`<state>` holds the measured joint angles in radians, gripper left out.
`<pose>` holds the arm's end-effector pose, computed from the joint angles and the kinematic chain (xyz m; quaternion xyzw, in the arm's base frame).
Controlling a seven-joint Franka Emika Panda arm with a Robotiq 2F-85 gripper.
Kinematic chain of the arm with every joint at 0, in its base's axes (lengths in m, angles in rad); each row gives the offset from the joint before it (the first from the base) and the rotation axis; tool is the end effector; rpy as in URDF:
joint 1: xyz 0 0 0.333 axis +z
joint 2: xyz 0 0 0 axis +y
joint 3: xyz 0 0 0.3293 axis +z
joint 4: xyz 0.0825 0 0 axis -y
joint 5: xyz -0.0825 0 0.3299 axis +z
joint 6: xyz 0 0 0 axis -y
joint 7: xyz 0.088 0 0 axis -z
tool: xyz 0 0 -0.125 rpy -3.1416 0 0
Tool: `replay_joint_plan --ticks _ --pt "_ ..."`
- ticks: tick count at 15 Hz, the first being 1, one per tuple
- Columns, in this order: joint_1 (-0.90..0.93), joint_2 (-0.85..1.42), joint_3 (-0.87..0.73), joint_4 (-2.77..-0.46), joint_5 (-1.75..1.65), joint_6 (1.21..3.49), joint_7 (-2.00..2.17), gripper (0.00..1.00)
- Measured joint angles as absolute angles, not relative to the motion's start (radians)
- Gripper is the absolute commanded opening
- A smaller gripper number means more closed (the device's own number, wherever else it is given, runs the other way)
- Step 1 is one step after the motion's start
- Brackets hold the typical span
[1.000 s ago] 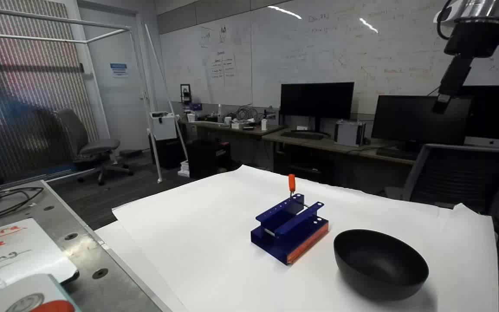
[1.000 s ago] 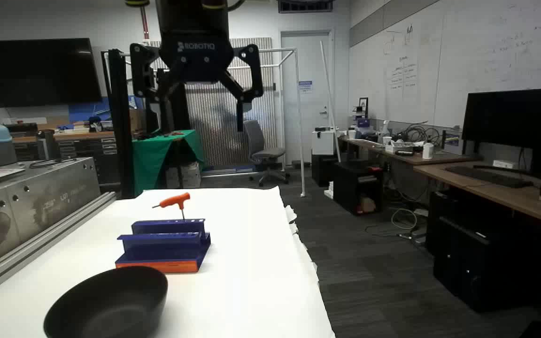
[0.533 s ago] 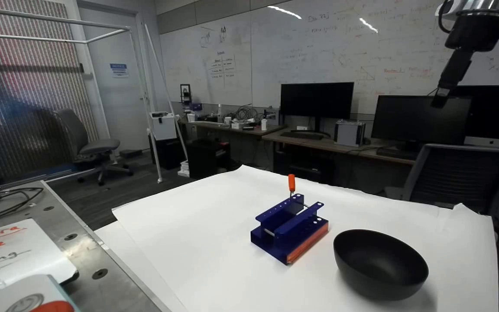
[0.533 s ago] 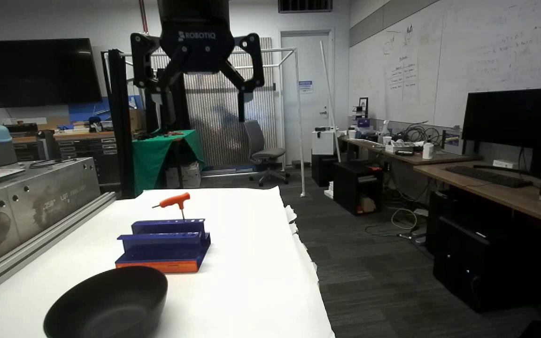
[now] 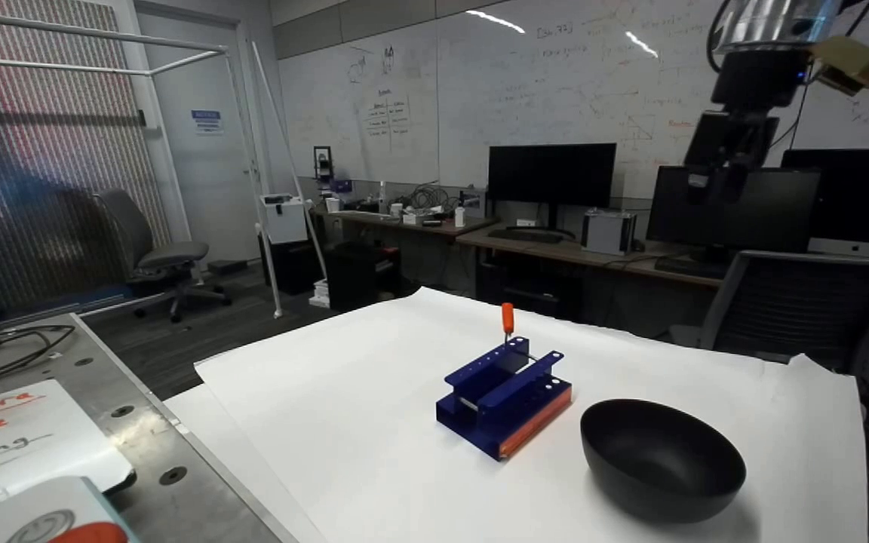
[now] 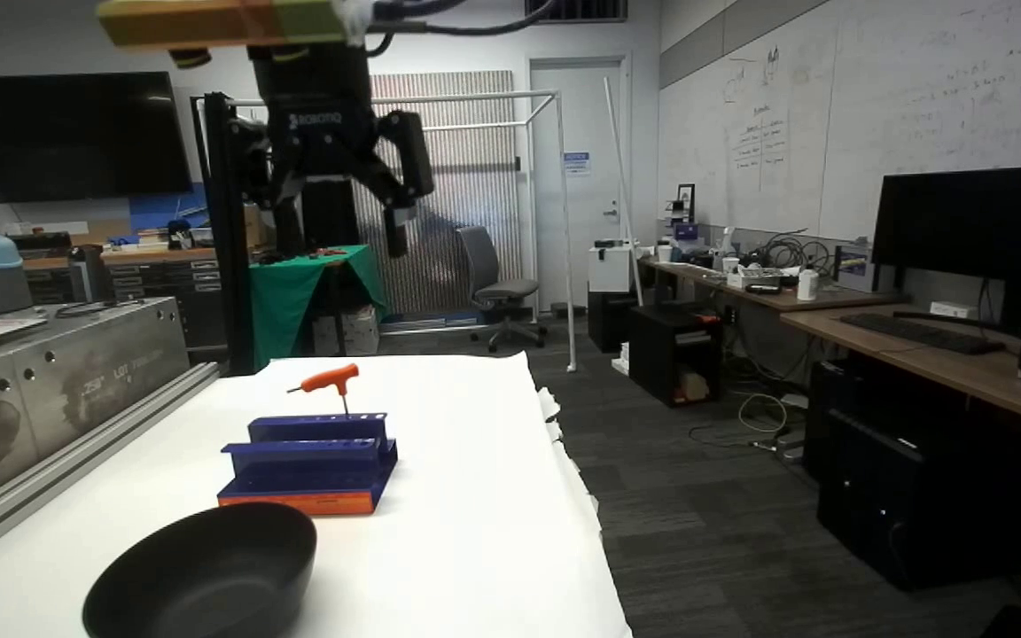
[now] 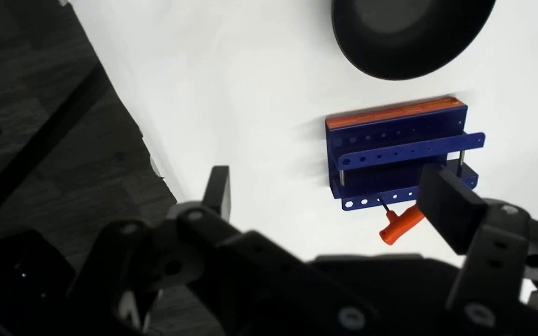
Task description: Pick up the orange object tool and put it in the bowl
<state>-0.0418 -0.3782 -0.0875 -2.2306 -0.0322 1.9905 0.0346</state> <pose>0.3954 -0.0584 0.5447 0.9949 -0.0742 0.0684 0.0021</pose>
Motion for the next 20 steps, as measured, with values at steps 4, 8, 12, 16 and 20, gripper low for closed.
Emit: replay_joint_plan --ticks 4,8,12,16,20 --pt "-0.039 -0.176 0.046 -2.072 -0.068 1.988 0.346 1.0" --pt "-0.012 0.029 0.084 -1.893 -0.105 1.939 0.54 1.0" --pt "0.011 0.205 0.067 -1.732 -0.102 1.851 0.601 1.0" --pt "0.015 0.316 0.036 -1.641 -0.052 1.807 0.605 1.0" --pt "0.015 0.368 0.024 -1.606 0.023 1.811 0.605 1.0"
